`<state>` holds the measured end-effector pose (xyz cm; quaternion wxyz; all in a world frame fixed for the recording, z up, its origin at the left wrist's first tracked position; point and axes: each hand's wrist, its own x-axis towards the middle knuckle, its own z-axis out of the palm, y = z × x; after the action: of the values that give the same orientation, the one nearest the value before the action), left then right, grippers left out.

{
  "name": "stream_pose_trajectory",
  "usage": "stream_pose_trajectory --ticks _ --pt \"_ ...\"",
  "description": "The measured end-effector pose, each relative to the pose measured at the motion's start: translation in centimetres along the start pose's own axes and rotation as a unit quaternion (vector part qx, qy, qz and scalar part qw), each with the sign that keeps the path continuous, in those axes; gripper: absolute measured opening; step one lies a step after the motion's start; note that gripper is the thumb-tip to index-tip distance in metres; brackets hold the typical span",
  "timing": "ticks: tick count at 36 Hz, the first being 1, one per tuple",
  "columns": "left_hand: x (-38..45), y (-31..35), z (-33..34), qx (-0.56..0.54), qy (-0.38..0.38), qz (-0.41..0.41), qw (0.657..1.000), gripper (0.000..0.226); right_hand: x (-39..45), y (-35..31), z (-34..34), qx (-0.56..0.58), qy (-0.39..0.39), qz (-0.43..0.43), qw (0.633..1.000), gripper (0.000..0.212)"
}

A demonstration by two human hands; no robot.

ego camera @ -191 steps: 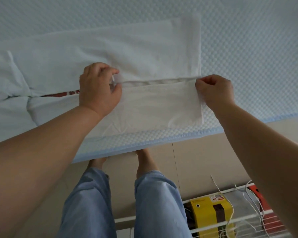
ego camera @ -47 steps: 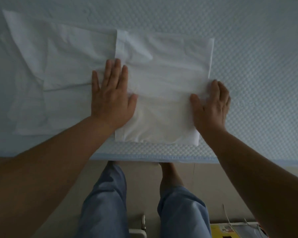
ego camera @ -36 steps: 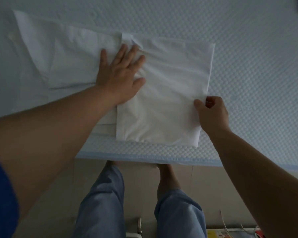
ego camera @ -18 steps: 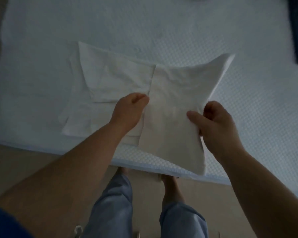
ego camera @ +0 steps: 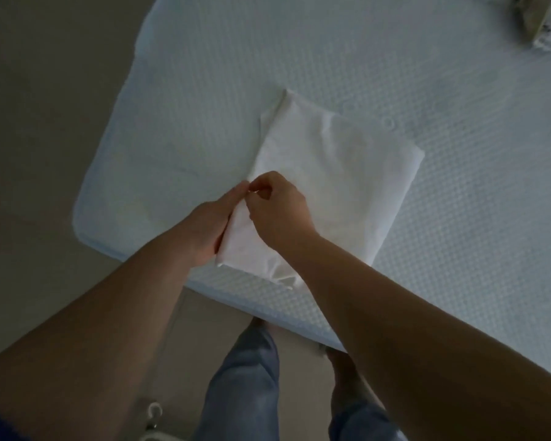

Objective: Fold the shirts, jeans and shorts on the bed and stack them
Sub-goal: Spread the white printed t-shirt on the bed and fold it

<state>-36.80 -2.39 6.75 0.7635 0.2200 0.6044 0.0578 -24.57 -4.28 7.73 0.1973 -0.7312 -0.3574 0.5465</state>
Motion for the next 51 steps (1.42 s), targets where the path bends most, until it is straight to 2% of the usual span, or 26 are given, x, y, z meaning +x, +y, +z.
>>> stream_pose_trajectory --ticks 3,4,7,9,15,19,21,22,23,26,28,31,34,41,43,46,48,51 --pt "0.9 -1.0 -0.3 0.031 0.066 0.019 0.997 0.033 -0.5 1.6 -0.1 -0.089 0.038 -0.027 0.995 0.012" --pt "1.2 -1.3 -0.3 0.077 0.088 0.044 0.992 0.024 -1.0 2.2 -0.5 -0.125 0.061 -0.056 0.989 0.015" --pt "1.5 -2.1 -0.1 0.241 0.185 0.151 0.941 0.012 -2.5 4.2 -1.9 -0.252 0.141 -0.137 0.948 0.029" --pt "1.3 -2.4 -0.1 0.271 0.222 0.215 0.912 0.013 -2.9 5.5 -2.9 -0.308 0.163 -0.145 0.926 0.043" --pt "2.0 -2.4 -0.2 0.276 0.240 0.234 0.901 0.015 -0.6 8.0 -5.6 -0.391 0.128 -0.043 0.910 0.080" --pt "2.9 -1.9 0.1 0.348 0.264 0.212 0.874 0.023 0.8 8.6 -5.5 -0.428 0.079 -0.033 0.900 0.084" --pt "2.8 -1.7 0.6 0.377 0.287 0.210 0.855 0.013 0.9 8.6 -5.8 -0.433 0.062 -0.030 0.899 0.085" --pt "2.7 -1.5 0.8 0.388 0.301 0.221 0.843 0.018 0.8 8.5 -6.2 -0.435 0.059 -0.034 0.898 0.085" --pt "2.4 -1.5 1.1 0.404 0.312 0.244 0.825 0.031 0.6 8.4 -6.7 -0.435 0.064 -0.043 0.897 0.085" --pt "1.6 -1.3 2.5 0.471 0.291 0.365 0.748 0.059 0.5 7.9 -8.8 -0.410 0.132 -0.063 0.900 0.080" --pt "1.8 -1.7 3.7 0.536 0.215 0.422 0.699 0.068 1.1 8.0 -10.5 -0.394 0.158 -0.040 0.905 0.080" --pt "3.3 -2.7 4.2 0.645 0.114 0.373 0.657 0.077 2.9 8.8 -12.1 -0.401 0.122 -0.012 0.908 0.080" --pt "5.3 -3.3 3.3 0.690 0.131 0.328 0.632 0.079 4.6 10.1 -12.1 -0.409 0.082 -0.014 0.909 0.080" --pt "5.5 -3.4 3.9 0.689 0.152 0.314 0.635 0.082 5.5 10.7 -12.5 -0.413 0.060 -0.016 0.909 0.082" --pt "4.8 -3.4 3.9 0.674 0.165 0.311 0.650 0.085 4.0 10.4 -12.3 -0.417 0.100 -0.048 0.902 0.083" --pt "2.7 -4.9 3.9 0.635 0.242 0.293 0.673 0.089 -0.1 10.6 -10.3 -0.410 0.125 -0.132 0.894 0.082" --pt "1.3 -6.9 3.6 0.625 0.283 0.275 0.674 0.089 -3.4 11.8 -8.1 -0.422 0.081 -0.176 0.886 0.079" --pt "-0.1 -10.3 2.8 0.640 0.298 0.199 0.680 0.082 -7.1 15.1 -5.5 -0.478 0.006 -0.201 0.855 0.071"
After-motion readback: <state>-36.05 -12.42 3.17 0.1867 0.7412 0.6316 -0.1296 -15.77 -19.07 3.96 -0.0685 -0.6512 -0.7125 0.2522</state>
